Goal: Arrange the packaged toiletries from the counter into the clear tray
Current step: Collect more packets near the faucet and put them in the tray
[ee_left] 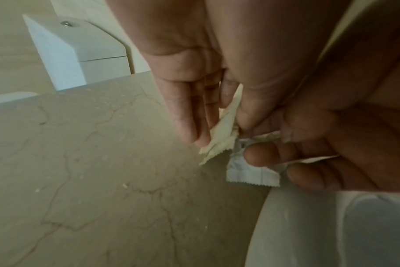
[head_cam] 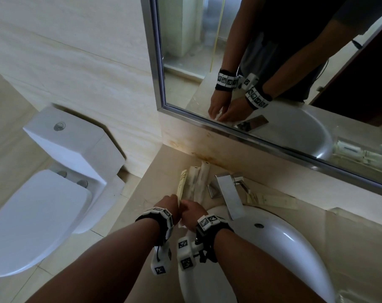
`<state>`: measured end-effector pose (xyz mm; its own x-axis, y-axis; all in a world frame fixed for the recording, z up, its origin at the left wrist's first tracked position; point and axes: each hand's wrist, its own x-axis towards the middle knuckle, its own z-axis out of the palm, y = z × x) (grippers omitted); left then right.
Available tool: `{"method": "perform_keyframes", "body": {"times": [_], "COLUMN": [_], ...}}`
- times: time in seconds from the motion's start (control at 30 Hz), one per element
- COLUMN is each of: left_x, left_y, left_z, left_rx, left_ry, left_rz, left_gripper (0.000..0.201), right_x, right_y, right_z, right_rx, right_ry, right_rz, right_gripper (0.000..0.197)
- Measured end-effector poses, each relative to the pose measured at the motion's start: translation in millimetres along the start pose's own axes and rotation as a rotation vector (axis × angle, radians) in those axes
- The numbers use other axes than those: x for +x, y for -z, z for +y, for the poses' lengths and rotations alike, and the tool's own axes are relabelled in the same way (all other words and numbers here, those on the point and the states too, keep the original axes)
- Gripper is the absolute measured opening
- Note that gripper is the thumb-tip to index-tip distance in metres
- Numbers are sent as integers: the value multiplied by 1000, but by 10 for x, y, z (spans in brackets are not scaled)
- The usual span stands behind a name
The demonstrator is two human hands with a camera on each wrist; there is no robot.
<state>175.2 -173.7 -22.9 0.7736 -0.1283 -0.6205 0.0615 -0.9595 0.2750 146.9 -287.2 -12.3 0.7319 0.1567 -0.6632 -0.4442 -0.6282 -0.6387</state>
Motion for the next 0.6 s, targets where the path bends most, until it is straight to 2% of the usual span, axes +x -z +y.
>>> {"method": "perform_keyframes", "body": {"times": [0.17, 0.37, 0.43, 0.6], "left_x": [0, -156, -247, -522], "left_y": [26, 118, 150, 262], "left_z": [-36, -106, -135, -189], "left_rx": [69, 167, 215, 282], "left_ry": [13, 14, 1, -8], "left_rz": [1, -12, -16, -19], "left_gripper": [33, 29, 30, 13], "right_x": [-22, -142, -193, -290], "right_y": [8, 52, 61, 56], "right_z": [-19, -84, -123, -119], "right_rx": [-40, -176, -200, -286], "right_ry": [19, 17, 14, 25], "right_rz": [-57, -60, -21, 117], "right_gripper": [56, 60, 62, 74]}}
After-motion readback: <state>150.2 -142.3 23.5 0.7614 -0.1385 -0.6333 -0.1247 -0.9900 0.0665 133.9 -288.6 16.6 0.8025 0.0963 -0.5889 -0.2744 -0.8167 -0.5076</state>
